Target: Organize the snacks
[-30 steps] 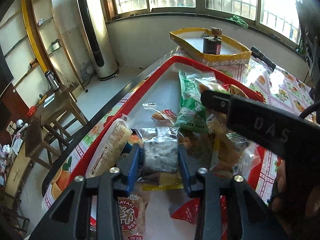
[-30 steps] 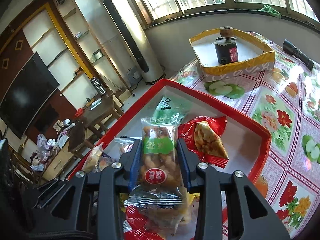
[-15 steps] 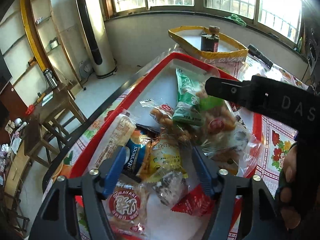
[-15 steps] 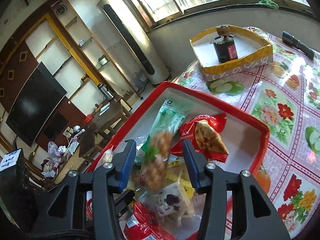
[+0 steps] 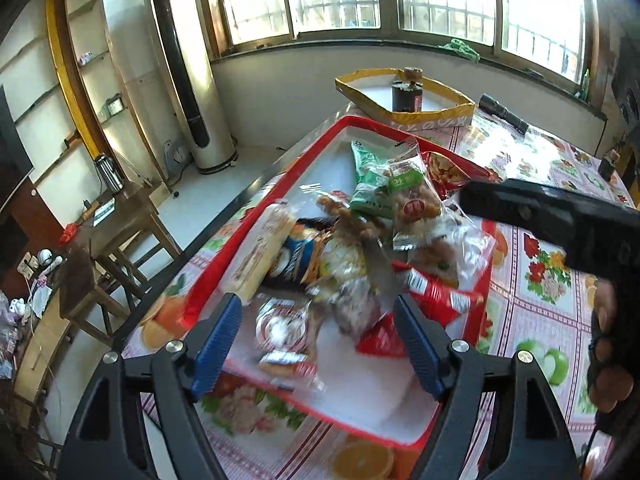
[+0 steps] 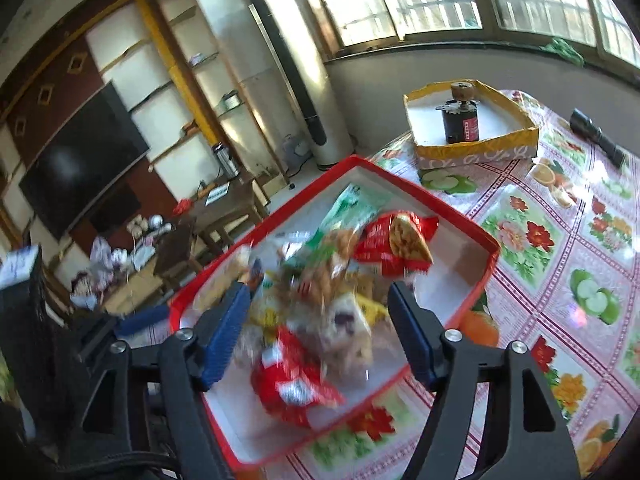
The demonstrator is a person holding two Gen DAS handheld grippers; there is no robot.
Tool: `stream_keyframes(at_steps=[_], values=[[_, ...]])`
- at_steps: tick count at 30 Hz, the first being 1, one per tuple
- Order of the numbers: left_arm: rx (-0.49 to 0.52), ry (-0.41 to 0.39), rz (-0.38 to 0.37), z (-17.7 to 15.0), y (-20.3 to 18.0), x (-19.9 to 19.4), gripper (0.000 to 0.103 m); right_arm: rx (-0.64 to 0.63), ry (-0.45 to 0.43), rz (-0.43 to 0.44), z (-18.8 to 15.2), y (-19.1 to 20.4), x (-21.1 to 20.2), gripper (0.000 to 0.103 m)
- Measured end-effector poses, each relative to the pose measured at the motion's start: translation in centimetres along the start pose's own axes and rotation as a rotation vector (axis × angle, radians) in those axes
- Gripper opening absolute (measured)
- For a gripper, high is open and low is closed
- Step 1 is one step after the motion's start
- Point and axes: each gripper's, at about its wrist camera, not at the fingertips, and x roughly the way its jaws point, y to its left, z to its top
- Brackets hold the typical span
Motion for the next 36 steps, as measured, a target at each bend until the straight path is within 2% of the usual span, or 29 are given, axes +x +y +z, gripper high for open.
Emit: stream_keyframes(at_steps=[2, 4, 6, 9, 14, 17, 25, 32, 36], values=[[-0.004, -0.009, 0.001, -0.5, 0.4, -0.7, 0.078, -0.043, 0.007, 0.001, -0.8, 0.3, -0.6, 0.079], [-0.002, -0.018, 0.002, -1.2, 0.8, -1.5, 0.078, -0.096, 0.025, -0.001, -1.8, 0.7, -1.3, 0.088], [0.009, -0.027, 0.006, -1.8, 1.0, -2.3, 0.079, -0.174, 0.053, 0.001, -2.8, 1.4, -1.8, 0.092], [0.014, -0.023, 0.008, -2.5, 1.1, -3.0, 0.079, -0.318, 0.080, 0.004, -4.4, 3.0, -2.2, 0.092], [0.037, -0.010, 0.026, -3.8, 1.0, -3.9, 0.079, -0.464, 0.117, 0.060, -6.7, 5.0, -2.6, 0.093], [0.064, -0.021, 0.042, -4.7, 0.8, -4.7, 0.080, -0.526, 0.136, 0.020, -7.8, 5.6, -2.2, 0.094], [0.074, -0.027, 0.030, -6.4, 1.2, -6.0, 0.080, -0.517, 0.152, 0.012, -8.3, 5.7, -1.9, 0.094], [0.027, 0.013, -0.052, -6.8, 2.5, -5.6, 0.080, -0.493, 0.170, 0.018, -8.4, 5.7, -1.4, 0.094], [-0.034, 0.022, -0.073, -6.9, 3.6, -5.4, 0.080, -0.492, 0.173, 0.024, -8.6, 6.0, -1.1, 0.094]])
